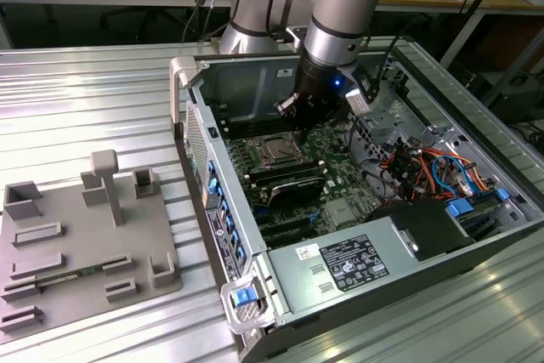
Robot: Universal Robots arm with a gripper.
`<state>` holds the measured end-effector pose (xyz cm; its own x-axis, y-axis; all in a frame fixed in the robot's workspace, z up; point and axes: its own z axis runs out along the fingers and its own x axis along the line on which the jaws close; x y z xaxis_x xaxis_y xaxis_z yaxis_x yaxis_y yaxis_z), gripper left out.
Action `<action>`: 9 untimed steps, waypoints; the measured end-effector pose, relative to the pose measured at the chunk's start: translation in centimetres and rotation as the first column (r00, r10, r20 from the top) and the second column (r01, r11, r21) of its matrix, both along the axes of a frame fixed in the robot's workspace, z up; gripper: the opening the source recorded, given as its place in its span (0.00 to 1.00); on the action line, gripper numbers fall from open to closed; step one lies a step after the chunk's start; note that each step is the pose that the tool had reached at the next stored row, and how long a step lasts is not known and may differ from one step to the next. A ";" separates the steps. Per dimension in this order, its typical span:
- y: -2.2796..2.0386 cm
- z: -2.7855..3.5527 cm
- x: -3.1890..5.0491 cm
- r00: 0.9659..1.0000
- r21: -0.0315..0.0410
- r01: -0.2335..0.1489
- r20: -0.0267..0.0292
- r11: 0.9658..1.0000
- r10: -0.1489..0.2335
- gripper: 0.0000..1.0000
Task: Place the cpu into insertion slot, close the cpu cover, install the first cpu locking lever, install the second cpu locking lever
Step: 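Install the second cpu locking lever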
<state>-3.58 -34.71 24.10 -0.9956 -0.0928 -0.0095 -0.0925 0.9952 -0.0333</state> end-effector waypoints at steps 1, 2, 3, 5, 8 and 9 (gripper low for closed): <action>-0.03 0.00 0.24 1.000 0.000 0.000 -0.001 1.000 0.000 0.11; -0.07 0.01 0.55 1.000 0.000 0.000 -0.003 1.000 0.000 0.11; -0.11 0.01 0.73 1.000 -0.001 0.000 -0.004 1.000 0.000 0.11; -0.29 0.01 0.92 1.000 -0.001 0.001 -0.006 1.000 -0.001 0.11; -0.68 0.01 1.17 1.000 -0.001 0.004 -0.008 1.000 -0.004 0.11; -0.79 0.00 1.31 1.000 -0.001 0.005 -0.010 1.000 -0.005 0.11</action>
